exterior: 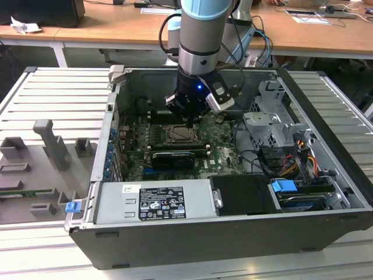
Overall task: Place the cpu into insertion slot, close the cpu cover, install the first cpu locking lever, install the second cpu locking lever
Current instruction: 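Install the second cpu locking lever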
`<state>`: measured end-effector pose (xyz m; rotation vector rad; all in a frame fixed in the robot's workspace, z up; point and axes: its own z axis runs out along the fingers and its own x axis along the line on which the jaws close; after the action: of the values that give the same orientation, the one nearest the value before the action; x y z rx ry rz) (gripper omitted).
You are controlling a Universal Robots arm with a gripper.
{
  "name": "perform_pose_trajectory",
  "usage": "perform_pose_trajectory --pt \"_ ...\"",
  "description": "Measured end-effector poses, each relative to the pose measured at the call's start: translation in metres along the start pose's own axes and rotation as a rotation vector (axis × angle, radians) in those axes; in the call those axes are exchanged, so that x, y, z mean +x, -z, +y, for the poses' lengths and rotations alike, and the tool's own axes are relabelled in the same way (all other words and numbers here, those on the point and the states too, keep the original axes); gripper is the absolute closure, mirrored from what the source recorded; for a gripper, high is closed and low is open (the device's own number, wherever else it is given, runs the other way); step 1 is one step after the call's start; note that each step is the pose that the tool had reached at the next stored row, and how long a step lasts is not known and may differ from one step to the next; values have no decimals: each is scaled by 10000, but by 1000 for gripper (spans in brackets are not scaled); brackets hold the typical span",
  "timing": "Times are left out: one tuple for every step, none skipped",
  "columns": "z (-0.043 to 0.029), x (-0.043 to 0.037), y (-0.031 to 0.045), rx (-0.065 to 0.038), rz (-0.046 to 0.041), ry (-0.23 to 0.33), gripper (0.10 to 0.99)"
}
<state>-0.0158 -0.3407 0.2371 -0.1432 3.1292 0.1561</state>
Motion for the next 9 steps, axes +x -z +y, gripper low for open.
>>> perform_pose_trajectory --pt "-7 1 0 5 0 1 980" --pt "-36 3 1 31 19 -2 980" --pt "-55 2 2 33 68 -7 980" --pt "-65 1 1 31 105 -10 980" --pt "-75 1 0 29 132 -12 980" --pt "-86 2 -3 28 143 -14 980" --pt "-103 4 -5 27 144 -15 980" --pt "-121 5 -6 24 144 -15 980" --pt "-142 7 -8 0 141 -14 980"
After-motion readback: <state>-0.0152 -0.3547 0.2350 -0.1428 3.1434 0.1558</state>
